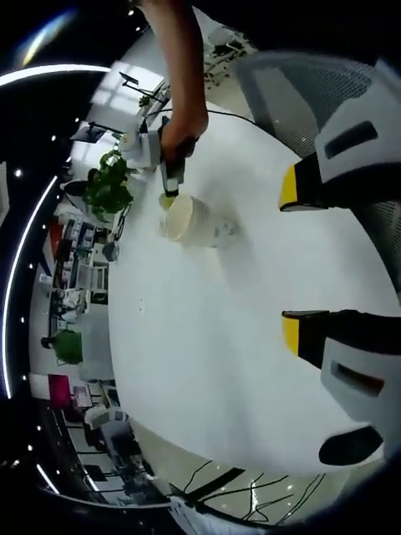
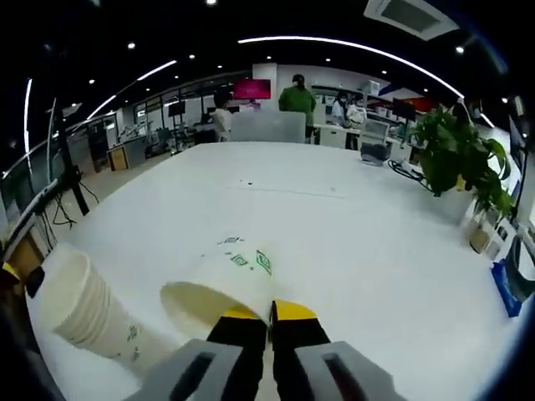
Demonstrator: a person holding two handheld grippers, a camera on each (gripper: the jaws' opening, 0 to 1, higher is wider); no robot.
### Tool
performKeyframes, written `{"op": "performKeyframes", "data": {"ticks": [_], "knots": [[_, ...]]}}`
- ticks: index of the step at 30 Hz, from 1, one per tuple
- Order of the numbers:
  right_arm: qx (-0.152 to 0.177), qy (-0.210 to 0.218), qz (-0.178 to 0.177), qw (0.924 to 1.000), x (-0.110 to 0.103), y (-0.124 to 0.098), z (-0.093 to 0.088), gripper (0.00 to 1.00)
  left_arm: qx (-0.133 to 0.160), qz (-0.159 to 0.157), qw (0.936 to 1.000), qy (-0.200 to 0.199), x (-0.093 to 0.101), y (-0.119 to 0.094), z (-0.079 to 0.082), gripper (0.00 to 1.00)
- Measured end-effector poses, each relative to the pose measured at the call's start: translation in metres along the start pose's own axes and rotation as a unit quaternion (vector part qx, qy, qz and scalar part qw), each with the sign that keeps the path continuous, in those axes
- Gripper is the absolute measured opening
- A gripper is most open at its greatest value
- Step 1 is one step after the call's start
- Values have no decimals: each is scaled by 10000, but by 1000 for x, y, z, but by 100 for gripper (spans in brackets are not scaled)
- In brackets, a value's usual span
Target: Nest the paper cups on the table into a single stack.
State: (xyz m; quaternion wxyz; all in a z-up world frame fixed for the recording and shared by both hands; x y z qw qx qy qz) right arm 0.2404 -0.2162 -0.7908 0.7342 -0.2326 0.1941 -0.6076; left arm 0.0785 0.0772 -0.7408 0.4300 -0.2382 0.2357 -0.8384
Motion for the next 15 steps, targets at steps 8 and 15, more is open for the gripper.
{"op": "performKeyframes", "data": {"ticks": [8,15], "knots": [[30,-287,182,9994,-5,-20,17,0,149,-51,9998,94,-1,7,11,48],[51,-833,662,9943,-23,-35,33,0,202,-79,9996,178,-4,8,17,50]]}}
Point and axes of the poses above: the point that each gripper's makers call its tool centre point, and the gripper's own axes: y roughly forward along the fingers, x roughly to its right, z roughly out of its top, the point moved 1 cm from there along -y, roughly backward along the fingers
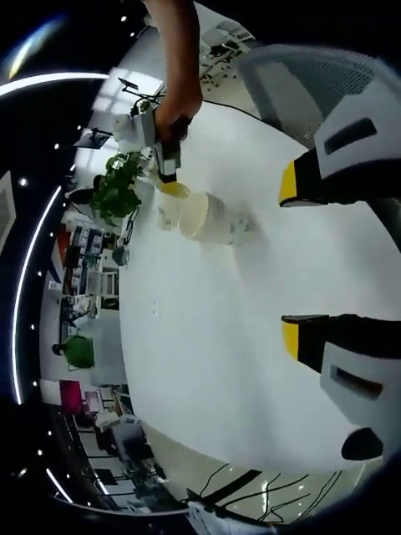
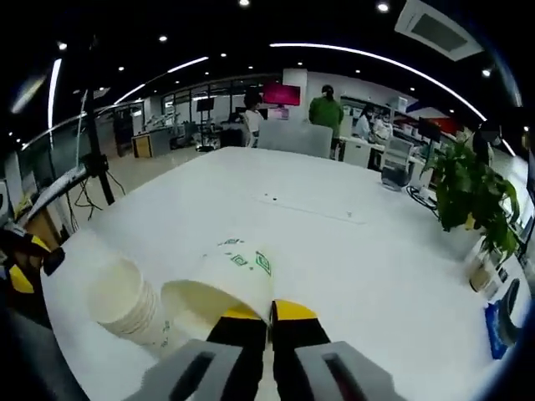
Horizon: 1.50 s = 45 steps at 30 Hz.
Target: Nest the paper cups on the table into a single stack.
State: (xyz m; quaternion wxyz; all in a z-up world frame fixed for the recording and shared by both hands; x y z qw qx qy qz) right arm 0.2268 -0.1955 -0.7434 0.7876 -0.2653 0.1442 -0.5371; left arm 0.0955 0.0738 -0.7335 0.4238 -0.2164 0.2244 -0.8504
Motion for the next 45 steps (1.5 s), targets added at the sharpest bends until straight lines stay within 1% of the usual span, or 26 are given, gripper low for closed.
{"op": "performKeyframes", "data": {"ticks": [2,3,4,7,10,11,12,15,16,17,18,21,25,30,34,37,38,41,42,45], "knots": [[51,-196,203,9996,-4,-3,6,0,23,5,10000,-10,-1,0,2,50],[117,-258,231,9993,-5,-6,11,0,29,1,10000,-17,-2,0,2,50],[164,-356,354,9986,-12,-15,20,0,39,-5,10000,-20,-2,1,3,50],[94,-772,459,9959,-15,-25,29,0,73,-17,10000,-19,-1,2,5,50],[75,-1016,640,9927,-25,-33,38,0,111,-47,9999,-24,1,5,8,50],[41,-1194,722,9902,-28,-36,40,0,123,-56,9999,-26,1,7,8,50],[17,-1249,742,9894,-28,-36,40,0,132,-68,9999,-23,2,8,9,50],[123,-1271,910,9876,-36,-41,48,0,157,-105,9998,-14,7,10,11,50],[141,-1313,941,9868,-36,-38,47,0,158,-116,9998,-8,8,11,12,50],[91,-1457,1037,9838,-39,-37,46,0,155,-130,9998,3,9,11,12,50],[67,-1519,1025,9831,-41,-37,45,0,153,-135,9998,9,10,12,12,50],[84,-1508,1099,9824,-45,-43,47,0,152,-149,9998,26,12,11,12,50],[137,-1633,1201,9791,-55,-49,53,0,149,-142,9998,25,10,10,12,49],[164,-1784,1325,9749,-64,-50,59,0,159,-131,9998,13,11,9,13,49],[89,-1865,1478,9712,-78,-55,62,0,176,-136,9998,8,12,10,14,49],[35,-1948,1574,9681,-84,-52,62,0,180,-146,9997,0,12,11,13,49],[-7,-1947,1616,9675,-89,-52,60,0,182,-151,9997,0,13,11,13,49],[-74,-1886,1718,9669,-94,-49,57,0,188,-152,9997,-12,12,11,12,49],[-158,-1831,1799,9664,-98,-46,55,0,188,-154,9997,-14,13,11,12,49],[-262,-1900,1789,9650,-101,-41,52,0,182,-153,9997,-11,15,10,11,49]]}}
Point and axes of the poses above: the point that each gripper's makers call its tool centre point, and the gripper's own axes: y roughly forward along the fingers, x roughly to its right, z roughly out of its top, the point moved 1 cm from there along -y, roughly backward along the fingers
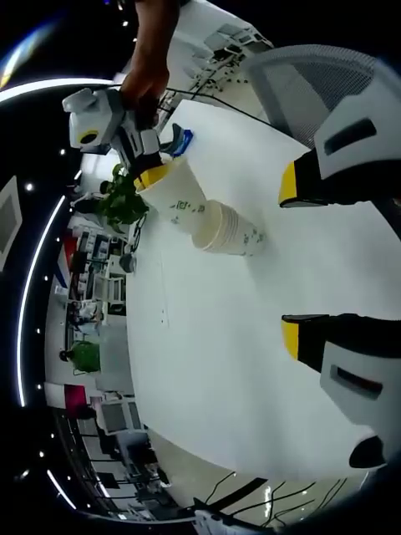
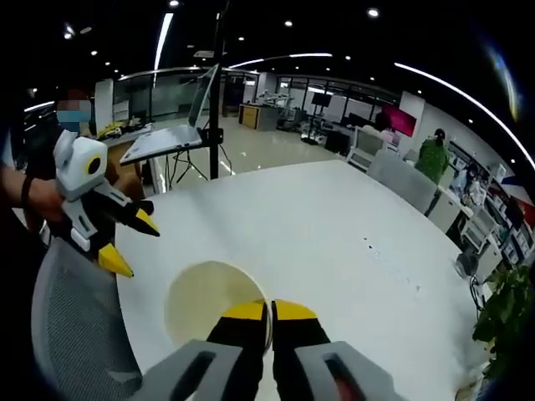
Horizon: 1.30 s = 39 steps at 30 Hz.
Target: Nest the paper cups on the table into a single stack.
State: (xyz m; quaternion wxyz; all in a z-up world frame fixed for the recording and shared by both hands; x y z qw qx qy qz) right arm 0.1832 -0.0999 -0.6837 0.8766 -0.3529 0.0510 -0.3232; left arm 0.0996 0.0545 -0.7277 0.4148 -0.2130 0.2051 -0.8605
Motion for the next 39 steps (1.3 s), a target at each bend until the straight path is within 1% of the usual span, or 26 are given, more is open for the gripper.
{"op": "performKeyframes", "data": {"ticks": [5,10,13,18,21,29,33,39], "knots": [[-98,67,45,9999,-2,10,0,0,-2,22,10000,-3,-1,-3,-1,49],[-198,74,63,9998,-4,17,0,0,-5,74,10000,-18,-7,-5,-3,49],[-302,76,66,9995,-6,26,-3,0,1,95,10000,-24,-8,-7,-3,49],[-403,349,84,9985,-5,34,-9,0,-7,106,9999,-32,-9,-8,-4,49],[-423,376,72,9984,-5,40,-8,0,-9,104,9999,-35,-8,-9,-4,49],[-530,371,33,9979,-3,47,-14,1,-36,94,9999,-42,-7,-9,-6,49],[-605,409,10,9973,-3,55,-23,2,-34,88,9999,-57,-7,-8,-5,49],[-632,484,28,9968,-5,56,-23,4,-63,67,9999,-57,-9,-6,-6,49]]}}
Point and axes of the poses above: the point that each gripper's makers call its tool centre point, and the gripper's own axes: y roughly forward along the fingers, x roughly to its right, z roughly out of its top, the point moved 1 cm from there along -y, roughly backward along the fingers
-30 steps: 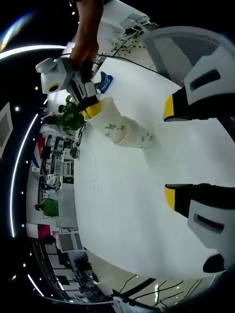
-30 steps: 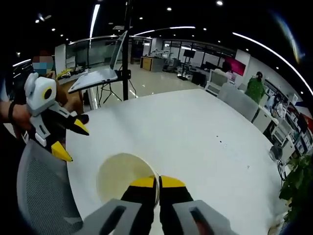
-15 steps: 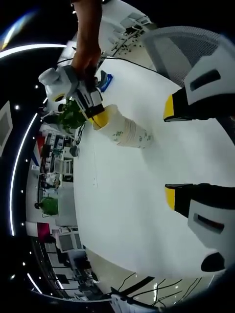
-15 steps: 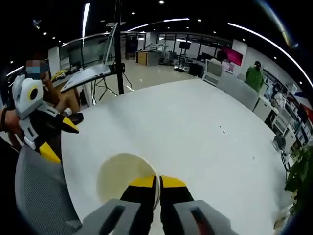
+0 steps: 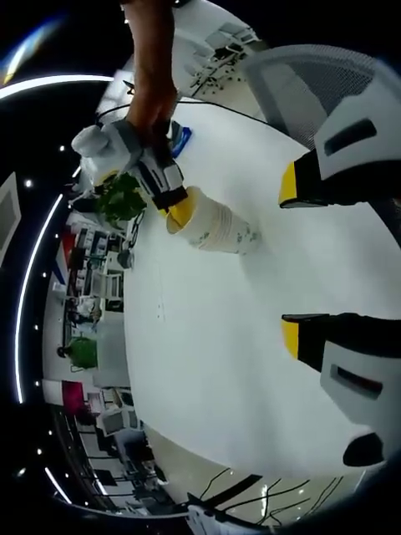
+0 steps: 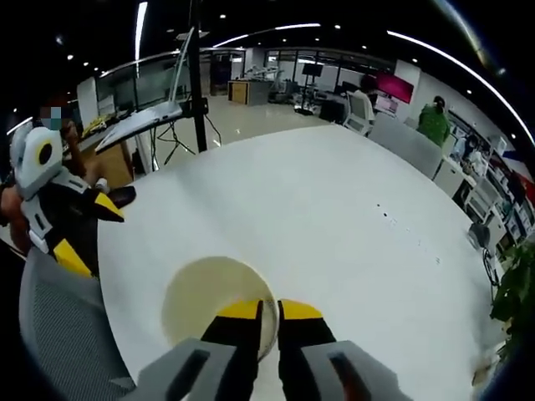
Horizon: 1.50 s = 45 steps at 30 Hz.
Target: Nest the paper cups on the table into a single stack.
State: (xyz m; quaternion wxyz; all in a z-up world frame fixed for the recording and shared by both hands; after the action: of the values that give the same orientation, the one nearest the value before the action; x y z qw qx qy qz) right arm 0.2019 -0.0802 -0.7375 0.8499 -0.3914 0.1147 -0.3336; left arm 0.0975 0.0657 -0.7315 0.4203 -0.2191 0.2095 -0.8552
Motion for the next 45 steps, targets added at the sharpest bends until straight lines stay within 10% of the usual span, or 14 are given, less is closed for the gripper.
{"op": "performKeyframes", "data": {"ticks": [18,28,32,45], "knots": [[298,61,186,9994,15,-24,1,22,-140,-318,9988,347,9,29,18,49],[238,-650,693,9952,16,-28,-34,42,-735,-976,9761,1799,34,85,28,51],[634,-214,897,9937,5,-21,-25,43,-893,-1153,9665,2111,43,102,28,50],[1022,82,1212,9873,3,-34,-27,40,-1078,-1354,9556,2387,40,126,26,49]]}}
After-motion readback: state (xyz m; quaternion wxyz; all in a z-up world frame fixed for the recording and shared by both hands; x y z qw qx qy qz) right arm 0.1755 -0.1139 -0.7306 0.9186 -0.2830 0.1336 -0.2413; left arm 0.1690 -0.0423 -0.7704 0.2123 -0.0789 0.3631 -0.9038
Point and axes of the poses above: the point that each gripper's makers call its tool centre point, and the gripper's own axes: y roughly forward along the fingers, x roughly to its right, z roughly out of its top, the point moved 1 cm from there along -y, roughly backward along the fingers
